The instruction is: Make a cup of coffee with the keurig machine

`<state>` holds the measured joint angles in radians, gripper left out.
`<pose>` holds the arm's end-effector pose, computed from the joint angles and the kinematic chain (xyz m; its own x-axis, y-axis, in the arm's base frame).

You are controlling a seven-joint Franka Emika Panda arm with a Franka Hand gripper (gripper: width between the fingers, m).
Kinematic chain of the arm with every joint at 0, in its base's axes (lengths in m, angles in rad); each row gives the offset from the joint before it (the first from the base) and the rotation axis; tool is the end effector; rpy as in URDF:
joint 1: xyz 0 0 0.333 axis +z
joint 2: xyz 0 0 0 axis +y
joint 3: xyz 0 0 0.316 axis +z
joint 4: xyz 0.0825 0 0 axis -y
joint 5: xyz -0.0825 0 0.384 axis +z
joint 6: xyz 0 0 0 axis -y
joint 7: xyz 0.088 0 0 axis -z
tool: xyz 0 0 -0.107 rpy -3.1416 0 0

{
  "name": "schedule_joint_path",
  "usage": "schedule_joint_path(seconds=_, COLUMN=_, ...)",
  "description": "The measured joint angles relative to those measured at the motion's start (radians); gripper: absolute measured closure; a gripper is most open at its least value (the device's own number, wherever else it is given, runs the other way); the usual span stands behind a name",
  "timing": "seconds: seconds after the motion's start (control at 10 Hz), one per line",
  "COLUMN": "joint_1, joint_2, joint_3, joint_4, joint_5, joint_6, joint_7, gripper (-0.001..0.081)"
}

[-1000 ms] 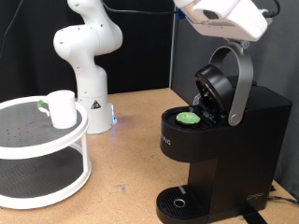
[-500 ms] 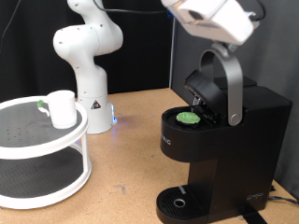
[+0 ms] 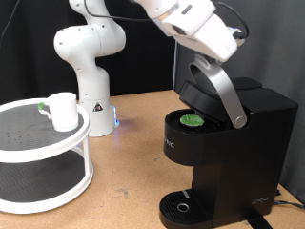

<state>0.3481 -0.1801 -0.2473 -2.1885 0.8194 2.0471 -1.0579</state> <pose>0.5013 0.0863 0.4818 0.6862 0.4812 0.5455 0.7227 -0.5358 -0.4366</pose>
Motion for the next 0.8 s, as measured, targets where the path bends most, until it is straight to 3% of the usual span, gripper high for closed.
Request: schedule_joint_path(seconds=0.8, joint_1=-0.027, joint_2=-0.019, joint_3=-0.056, joint_4=-0.023, joint_5=-0.016, joint_6=-0.051, joint_7=-0.047, gripper=0.0805)
